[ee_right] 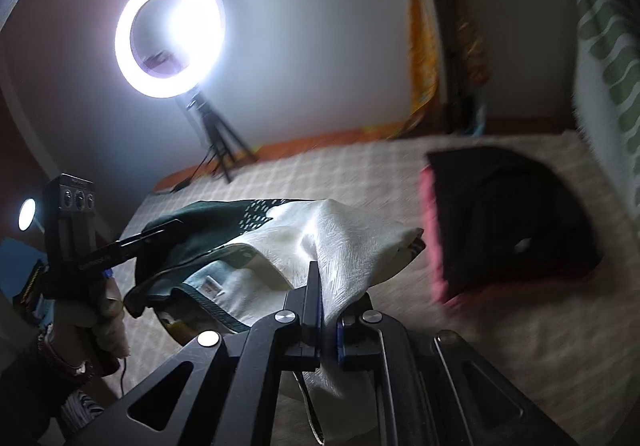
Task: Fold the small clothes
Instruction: 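Lift the folded bundle with both tools and carry it onto the clothes stack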
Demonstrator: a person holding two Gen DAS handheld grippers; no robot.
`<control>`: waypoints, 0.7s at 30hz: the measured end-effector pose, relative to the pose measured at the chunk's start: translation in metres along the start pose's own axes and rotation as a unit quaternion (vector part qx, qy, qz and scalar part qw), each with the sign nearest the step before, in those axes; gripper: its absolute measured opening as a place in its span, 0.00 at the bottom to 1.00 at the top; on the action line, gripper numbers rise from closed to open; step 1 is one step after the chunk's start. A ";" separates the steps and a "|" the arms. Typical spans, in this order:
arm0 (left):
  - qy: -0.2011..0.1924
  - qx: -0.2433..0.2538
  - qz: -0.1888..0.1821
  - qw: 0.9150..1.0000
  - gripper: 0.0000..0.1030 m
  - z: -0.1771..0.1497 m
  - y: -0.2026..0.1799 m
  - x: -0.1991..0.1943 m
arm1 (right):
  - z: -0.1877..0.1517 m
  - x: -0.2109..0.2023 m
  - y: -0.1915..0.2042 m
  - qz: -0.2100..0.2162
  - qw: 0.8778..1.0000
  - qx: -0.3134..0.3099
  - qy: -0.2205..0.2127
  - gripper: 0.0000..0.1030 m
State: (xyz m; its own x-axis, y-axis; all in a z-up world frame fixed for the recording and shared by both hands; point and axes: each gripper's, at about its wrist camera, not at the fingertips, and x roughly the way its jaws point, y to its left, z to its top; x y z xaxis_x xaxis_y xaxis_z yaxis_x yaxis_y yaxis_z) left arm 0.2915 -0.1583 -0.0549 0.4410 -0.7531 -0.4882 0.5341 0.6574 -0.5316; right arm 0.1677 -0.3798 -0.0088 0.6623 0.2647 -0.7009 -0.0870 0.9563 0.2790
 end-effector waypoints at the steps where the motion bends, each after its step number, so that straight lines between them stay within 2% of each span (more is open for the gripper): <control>1: -0.003 0.007 -0.002 1.000 0.02 0.008 -0.007 0.007 | 0.006 -0.003 -0.008 -0.006 1.000 -0.001 -0.005 0.02; 10: -0.012 0.047 -0.026 0.998 0.02 0.056 -0.055 0.074 | 0.055 -0.020 -0.079 -0.055 0.998 -0.006 -0.037 0.02; 21: -0.026 0.071 -0.034 0.997 0.02 0.080 -0.092 0.143 | 0.093 -0.019 -0.147 -0.095 0.994 -0.015 -0.061 0.02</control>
State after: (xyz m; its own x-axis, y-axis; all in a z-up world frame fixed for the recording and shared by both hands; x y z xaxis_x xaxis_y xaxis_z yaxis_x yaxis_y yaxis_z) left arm 0.3630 -0.3284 -0.0207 0.4347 -0.7986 -0.4163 0.6585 0.5972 -0.4580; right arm 0.2370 -0.5368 0.0240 0.7541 0.0644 -0.6536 0.0267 0.9914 0.1284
